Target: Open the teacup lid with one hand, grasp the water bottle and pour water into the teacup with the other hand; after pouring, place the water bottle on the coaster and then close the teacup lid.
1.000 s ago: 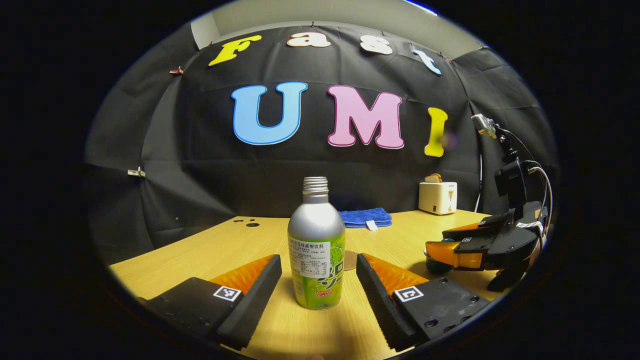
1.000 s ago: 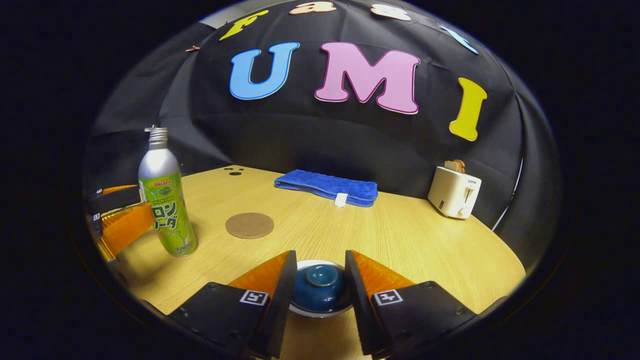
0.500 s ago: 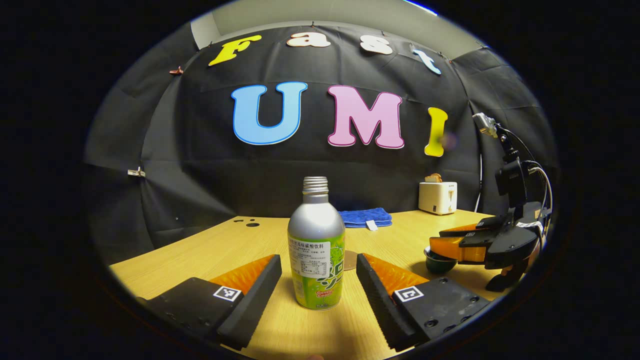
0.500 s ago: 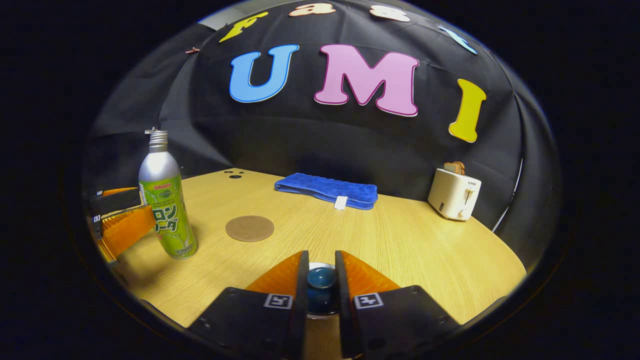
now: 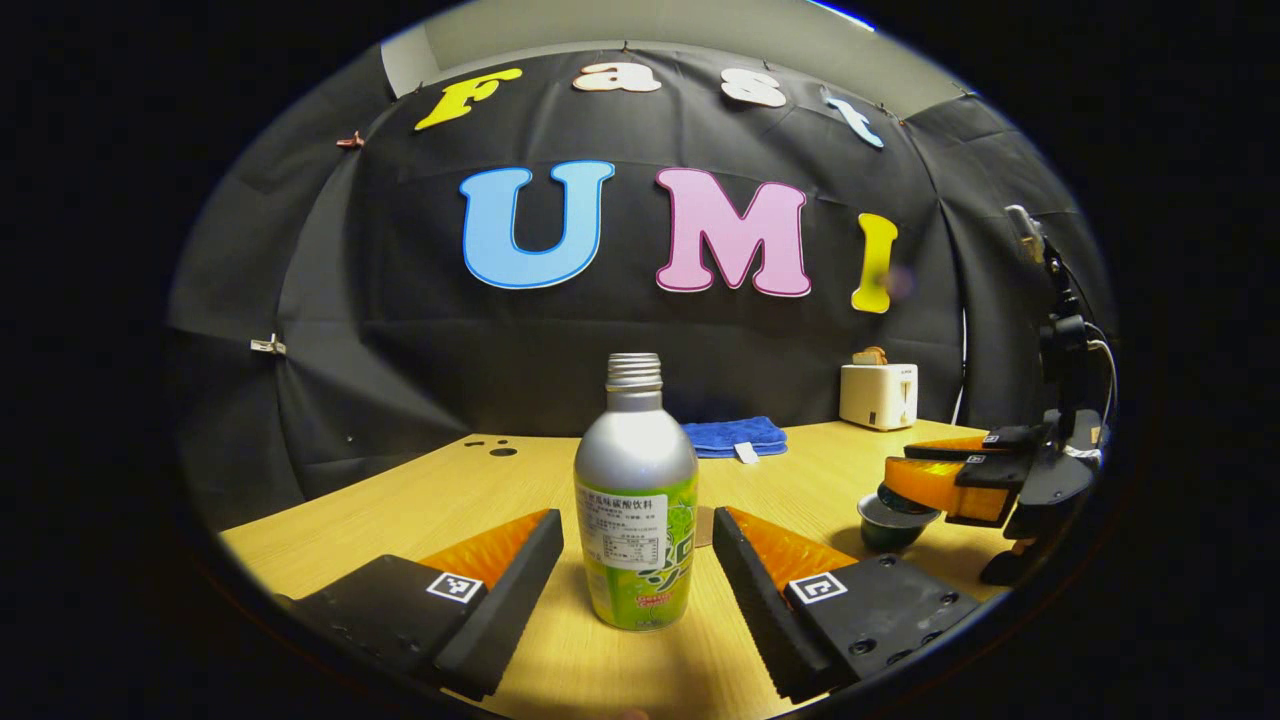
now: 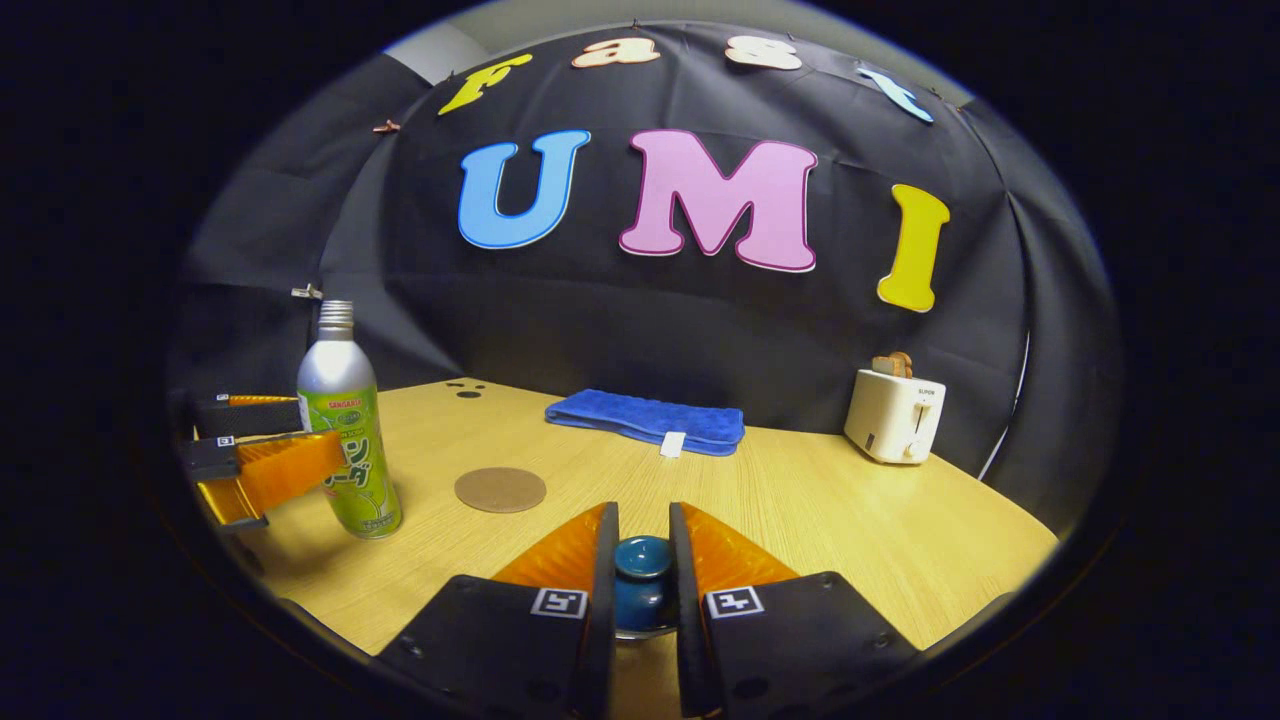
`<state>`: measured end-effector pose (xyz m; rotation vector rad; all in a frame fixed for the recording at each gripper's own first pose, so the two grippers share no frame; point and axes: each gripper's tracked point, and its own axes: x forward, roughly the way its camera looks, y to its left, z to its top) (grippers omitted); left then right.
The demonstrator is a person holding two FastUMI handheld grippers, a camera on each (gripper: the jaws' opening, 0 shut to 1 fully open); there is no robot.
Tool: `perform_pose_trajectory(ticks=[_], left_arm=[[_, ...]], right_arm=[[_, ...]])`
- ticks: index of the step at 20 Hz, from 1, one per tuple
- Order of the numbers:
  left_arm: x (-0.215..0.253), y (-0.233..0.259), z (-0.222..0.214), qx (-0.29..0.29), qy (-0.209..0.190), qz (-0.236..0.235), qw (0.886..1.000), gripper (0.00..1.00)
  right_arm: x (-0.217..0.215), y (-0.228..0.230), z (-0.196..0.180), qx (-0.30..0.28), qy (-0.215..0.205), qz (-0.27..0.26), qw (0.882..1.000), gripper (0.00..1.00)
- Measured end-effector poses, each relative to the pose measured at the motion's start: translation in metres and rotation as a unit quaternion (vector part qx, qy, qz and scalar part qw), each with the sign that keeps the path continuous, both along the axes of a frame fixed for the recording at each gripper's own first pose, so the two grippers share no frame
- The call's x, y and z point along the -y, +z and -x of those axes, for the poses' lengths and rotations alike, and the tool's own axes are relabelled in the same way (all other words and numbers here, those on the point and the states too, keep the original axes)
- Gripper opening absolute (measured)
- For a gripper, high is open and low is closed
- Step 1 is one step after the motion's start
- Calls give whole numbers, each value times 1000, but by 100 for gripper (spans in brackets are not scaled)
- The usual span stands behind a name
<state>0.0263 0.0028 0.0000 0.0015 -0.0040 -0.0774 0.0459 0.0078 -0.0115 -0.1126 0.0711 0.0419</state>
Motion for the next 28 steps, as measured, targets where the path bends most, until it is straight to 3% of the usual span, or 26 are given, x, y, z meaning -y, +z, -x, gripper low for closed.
perform_pose_trajectory(ticks=[4, 14, 17, 22, 25, 28], left_arm=[[-1, 1, -16, 1, 4, 0, 1000, 95], [-4, -1, -61, 1, 20, 0, 1000, 95], [-3, -1, -67, 1, 20, 0, 1000, 84], [0, -2, -67, 0, 20, -6, 1000, 81], [13, 3, -66, 8, 15, -81, 997, 80], [28, 15, -66, 34, 8, -206, 978, 80]], right_arm=[[10, 7, 4, 22, 3, -56, 998, 28], [45, 9, 6, 33, -16, -55, 998, 28], [71, 10, 8, 35, -31, -54, 997, 28], [115, 12, 8, 36, -56, -53, 996, 28], [143, 14, 8, 38, -77, -52, 995, 28], [164, 15, 12, 39, -89, -51, 994, 28]])
